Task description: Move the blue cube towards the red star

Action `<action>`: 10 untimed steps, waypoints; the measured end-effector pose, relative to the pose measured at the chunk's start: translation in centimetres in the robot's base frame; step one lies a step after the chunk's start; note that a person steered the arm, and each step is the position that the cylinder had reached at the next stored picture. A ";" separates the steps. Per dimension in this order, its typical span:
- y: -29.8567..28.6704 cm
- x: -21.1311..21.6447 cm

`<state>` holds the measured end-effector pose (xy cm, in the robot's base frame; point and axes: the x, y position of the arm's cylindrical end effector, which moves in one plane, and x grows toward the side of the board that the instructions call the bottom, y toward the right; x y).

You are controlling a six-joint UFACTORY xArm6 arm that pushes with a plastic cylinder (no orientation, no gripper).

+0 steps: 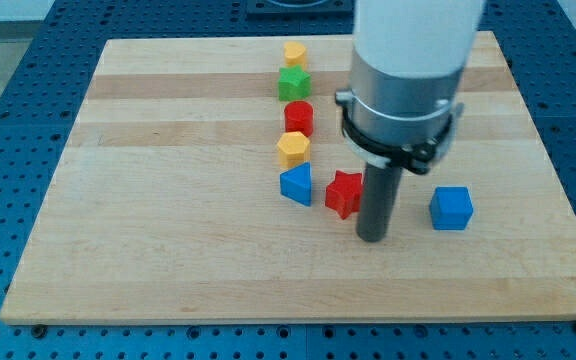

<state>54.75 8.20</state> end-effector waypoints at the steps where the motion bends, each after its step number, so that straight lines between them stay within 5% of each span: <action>1: 3.4 4.6; 2: 6.2 7.1; 3: 9.1 2.1; 6: 9.4 -2.2; 10: 12.7 -2.7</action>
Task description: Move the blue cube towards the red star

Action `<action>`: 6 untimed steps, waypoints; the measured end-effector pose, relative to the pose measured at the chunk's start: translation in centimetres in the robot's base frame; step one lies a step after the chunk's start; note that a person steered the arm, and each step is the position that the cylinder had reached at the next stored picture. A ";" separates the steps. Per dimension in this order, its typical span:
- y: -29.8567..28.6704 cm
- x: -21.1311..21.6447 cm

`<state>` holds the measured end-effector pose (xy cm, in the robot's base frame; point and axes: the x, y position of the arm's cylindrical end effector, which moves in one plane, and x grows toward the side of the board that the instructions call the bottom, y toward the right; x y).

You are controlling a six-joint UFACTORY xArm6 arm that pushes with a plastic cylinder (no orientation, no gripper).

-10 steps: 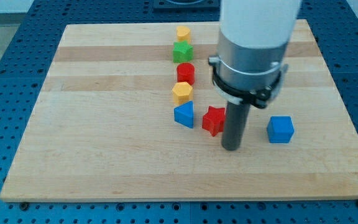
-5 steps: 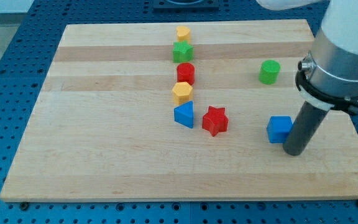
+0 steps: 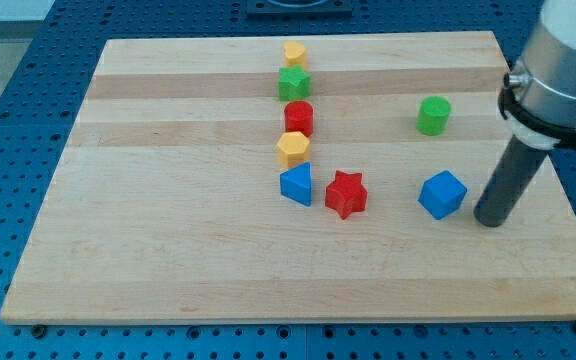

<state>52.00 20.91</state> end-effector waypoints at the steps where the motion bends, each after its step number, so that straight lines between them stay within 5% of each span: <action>1: 0.5 -2.8; 6: -3.1 -1.4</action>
